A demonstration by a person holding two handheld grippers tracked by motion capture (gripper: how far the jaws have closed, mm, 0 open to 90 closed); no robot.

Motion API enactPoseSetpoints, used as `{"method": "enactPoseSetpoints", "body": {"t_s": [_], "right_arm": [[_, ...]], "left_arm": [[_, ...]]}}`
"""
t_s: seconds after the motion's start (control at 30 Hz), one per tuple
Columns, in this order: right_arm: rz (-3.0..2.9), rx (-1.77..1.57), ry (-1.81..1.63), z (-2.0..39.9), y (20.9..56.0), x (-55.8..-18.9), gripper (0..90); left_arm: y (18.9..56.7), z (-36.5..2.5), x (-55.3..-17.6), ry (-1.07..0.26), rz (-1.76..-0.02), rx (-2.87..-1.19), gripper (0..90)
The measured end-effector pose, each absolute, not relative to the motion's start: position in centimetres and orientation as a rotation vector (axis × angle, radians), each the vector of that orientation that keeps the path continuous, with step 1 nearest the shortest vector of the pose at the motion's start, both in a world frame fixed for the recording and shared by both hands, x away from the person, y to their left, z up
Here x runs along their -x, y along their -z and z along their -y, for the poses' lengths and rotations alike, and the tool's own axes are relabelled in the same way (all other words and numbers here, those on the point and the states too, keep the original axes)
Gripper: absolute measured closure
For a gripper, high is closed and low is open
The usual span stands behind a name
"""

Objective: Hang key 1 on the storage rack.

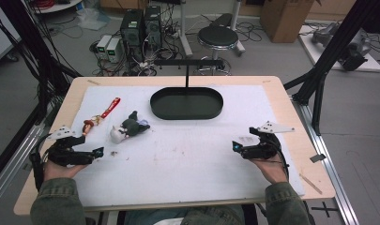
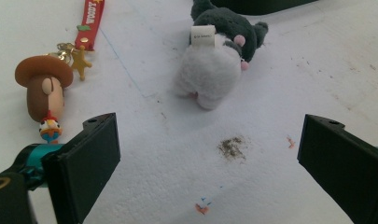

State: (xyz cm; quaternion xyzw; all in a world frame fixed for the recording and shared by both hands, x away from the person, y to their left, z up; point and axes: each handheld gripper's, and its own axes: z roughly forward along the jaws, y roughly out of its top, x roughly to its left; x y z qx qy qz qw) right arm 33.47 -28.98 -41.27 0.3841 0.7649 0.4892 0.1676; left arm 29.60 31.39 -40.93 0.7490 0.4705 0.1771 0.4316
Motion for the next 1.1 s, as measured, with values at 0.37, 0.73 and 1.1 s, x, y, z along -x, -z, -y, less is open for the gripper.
{"method": "enactPoseSetpoints", "body": {"t_s": [0.37,0.73,1.1], "right_arm": [[-2.186,-1.082,-1.367,28.66,41.53,-33.46,0.5],[-2.186,-1.083,-1.362,28.69,41.58,-33.46,0.5],[-2.193,-1.078,-1.361,28.62,41.64,-33.49,0.5]], "left_arm": [[41.03,-31.33,-29.69,-0.44,-1.17,-1.883,6.2],[41.05,-31.35,-29.71,-0.437,-1.167,-1.886,6.2],[41.13,-31.15,-29.79,-0.435,-1.168,-1.894,6.2]]}}
